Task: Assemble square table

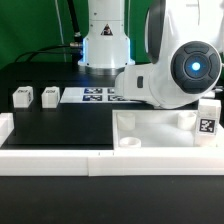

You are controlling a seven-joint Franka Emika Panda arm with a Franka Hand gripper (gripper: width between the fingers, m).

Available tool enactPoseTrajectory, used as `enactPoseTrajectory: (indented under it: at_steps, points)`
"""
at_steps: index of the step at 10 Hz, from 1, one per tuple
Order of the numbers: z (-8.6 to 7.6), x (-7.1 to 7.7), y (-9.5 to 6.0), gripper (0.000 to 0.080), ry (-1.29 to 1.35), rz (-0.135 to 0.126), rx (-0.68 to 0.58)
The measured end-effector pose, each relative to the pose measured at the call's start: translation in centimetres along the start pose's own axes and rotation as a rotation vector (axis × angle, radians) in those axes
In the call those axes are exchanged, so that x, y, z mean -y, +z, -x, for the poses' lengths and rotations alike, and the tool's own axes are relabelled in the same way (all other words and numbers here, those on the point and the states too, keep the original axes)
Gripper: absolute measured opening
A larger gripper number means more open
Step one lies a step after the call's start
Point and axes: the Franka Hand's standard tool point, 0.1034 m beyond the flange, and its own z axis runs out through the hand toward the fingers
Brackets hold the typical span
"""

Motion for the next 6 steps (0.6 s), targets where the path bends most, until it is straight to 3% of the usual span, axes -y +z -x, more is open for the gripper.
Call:
enactPoseTrajectory:
  at_steps: [2,6]
  points:
    - [0.0,0.0,0.0,0.0287,0.0,0.0,0.0]
    - [-0.01,-0.21,-0.15,0.0288,0.004,-0.003,-0.004]
